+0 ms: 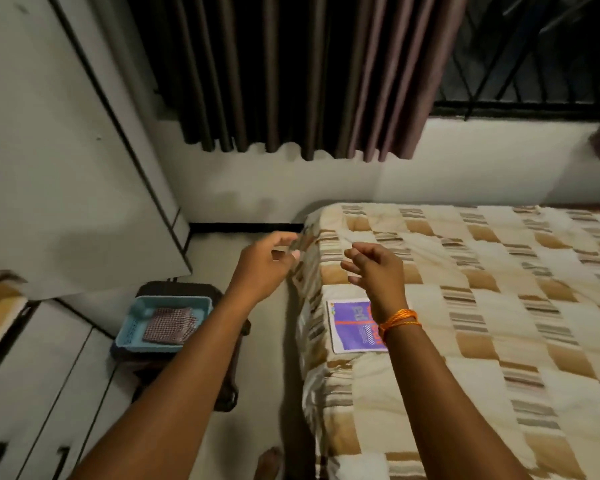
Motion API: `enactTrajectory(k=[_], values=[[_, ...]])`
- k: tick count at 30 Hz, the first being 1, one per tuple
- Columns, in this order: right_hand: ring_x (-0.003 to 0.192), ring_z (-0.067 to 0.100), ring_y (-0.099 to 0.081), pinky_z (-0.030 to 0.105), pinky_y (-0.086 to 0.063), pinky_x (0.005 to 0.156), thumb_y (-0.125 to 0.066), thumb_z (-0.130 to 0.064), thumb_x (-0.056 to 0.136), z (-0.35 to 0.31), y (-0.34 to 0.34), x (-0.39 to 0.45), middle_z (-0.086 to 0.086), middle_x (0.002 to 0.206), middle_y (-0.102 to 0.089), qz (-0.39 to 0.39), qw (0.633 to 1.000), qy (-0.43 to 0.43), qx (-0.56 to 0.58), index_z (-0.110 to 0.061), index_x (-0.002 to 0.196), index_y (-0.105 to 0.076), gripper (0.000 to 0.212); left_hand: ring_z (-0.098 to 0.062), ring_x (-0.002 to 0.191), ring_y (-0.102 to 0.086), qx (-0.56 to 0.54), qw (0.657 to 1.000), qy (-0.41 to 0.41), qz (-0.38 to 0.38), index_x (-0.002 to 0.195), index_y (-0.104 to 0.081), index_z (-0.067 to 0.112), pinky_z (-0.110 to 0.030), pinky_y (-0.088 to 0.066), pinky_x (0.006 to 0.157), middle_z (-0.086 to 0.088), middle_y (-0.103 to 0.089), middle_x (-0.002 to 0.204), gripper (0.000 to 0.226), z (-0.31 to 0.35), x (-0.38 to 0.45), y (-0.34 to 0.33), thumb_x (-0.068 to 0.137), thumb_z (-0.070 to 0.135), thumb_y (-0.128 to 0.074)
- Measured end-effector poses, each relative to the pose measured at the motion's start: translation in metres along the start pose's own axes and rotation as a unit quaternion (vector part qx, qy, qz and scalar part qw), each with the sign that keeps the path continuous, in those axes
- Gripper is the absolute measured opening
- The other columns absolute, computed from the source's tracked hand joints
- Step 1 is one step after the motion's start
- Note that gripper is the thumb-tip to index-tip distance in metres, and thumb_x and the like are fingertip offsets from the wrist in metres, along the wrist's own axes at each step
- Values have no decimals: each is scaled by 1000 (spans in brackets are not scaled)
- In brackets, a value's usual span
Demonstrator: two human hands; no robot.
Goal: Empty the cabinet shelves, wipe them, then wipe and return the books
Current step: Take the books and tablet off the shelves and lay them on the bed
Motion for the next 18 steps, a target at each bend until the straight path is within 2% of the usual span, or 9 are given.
enactTrajectory(k=[4,7,10,14,18], values=[[85,19,-75,29,-53,66,-65,-14,96,-18,-60,-6,10,98,-75,-82,996,22,-24,-11,107,-69,12,-2,100,-63,1,996,25,82,127,-66,31,-9,-41,79,18,-65,117,32,-12,-26,58,95,29,-68],[84,16,-75,28,-52,65,-64,-15,97,-34,-107,-16,8,101,-75,-137,988,56,-38,-14,105,-68,10,-5,100,-65,2,990,27,135,125,-68,29,-16,-48,85,13,-68,118,31,-15,-44,100,94,26,-69],[91,18,-75,34,-58,73,-63,-21,98,-51,-160,-37,4,104,-76,-204,973,94,-48,-17,106,-69,11,-5,101,-65,11,981,37,190,125,-69,27,-22,-52,89,12,-68,119,30,-21,-66,149,94,25,-69],[91,16,-75,40,-61,82,-62,-25,98,-73,-228,-67,2,103,-76,-287,947,132,-58,-17,105,-69,12,-1,100,-63,34,968,53,243,123,-68,30,-11,-45,80,15,-65,120,29,-30,-94,216,94,25,-70],[92,21,-74,46,-59,84,-63,-24,98,-91,-300,-102,4,103,-76,-353,921,155,-60,-14,105,-70,14,-8,106,-65,56,950,69,301,124,-68,26,-24,-52,89,12,-65,124,30,-38,-133,287,95,24,-69]])
Point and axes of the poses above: each hand's wrist, its own x-axis towards the middle knuckle, its own y-axis out of the back of the hand, z = x × y, the point moved 5 cm from there along x, towards the middle knuckle
